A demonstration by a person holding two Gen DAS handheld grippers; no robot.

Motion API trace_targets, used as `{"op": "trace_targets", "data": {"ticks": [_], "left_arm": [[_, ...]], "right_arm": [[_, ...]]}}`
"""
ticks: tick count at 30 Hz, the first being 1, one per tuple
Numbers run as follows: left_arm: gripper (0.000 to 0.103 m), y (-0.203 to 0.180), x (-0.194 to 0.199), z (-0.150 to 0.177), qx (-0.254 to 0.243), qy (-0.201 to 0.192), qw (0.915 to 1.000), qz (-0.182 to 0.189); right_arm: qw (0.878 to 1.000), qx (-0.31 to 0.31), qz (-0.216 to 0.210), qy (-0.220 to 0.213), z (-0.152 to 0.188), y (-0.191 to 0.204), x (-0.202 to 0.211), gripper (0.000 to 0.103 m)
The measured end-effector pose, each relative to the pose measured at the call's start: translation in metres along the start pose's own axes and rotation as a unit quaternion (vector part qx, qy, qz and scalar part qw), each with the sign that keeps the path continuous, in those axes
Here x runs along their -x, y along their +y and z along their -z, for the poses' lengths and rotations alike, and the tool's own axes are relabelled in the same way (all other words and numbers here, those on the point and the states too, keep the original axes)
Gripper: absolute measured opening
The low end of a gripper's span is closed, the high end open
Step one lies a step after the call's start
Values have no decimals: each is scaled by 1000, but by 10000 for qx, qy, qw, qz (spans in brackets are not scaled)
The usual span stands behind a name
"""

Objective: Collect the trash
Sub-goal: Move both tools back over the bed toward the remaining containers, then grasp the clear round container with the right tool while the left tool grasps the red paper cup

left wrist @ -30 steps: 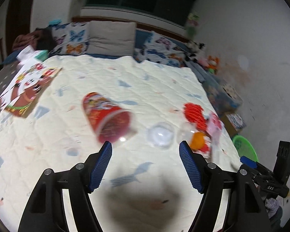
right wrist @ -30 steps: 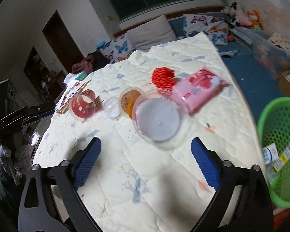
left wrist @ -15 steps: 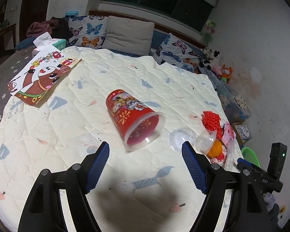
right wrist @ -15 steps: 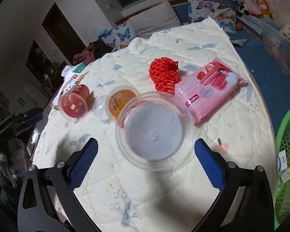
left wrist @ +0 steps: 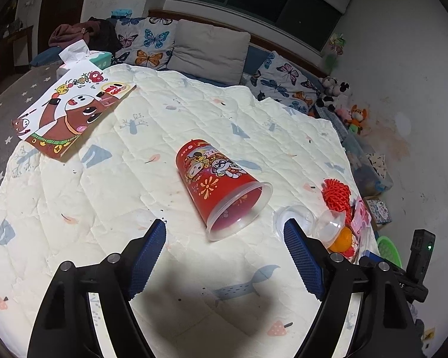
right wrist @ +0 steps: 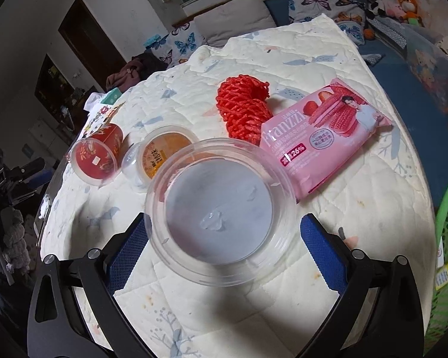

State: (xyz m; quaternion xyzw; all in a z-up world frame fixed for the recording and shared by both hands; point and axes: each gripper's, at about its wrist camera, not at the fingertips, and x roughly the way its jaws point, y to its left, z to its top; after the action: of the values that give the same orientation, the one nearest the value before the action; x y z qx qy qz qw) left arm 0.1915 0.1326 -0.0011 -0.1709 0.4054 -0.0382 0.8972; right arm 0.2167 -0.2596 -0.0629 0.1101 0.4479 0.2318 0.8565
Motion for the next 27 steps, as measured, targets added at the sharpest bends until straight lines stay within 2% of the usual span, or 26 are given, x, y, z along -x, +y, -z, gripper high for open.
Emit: {"op": "trace_targets", "data": {"ticks": [7, 14, 20, 24, 27], "left_arm": [[80, 0, -7, -4, 24, 60, 10000, -26], [83, 6, -13, -15, 244, 126, 9995, -125], [85, 6, -24, -31, 407, 184, 9985, -315], [86, 10, -41, -45, 672, 344, 9958, -512], [86, 15, -62, -56, 971, 642, 9918, -524]], "right_arm": [[9999, 106, -19, 84, -1, 3, -7, 99], [9976, 544, 419, -39, 4, 20, -7, 99], [9974, 559, 457, -72, 4, 21, -8, 92], [9972, 562, 463, -187, 5, 22, -2, 92], [9969, 589, 444, -258, 4, 25, 3, 92]]}}
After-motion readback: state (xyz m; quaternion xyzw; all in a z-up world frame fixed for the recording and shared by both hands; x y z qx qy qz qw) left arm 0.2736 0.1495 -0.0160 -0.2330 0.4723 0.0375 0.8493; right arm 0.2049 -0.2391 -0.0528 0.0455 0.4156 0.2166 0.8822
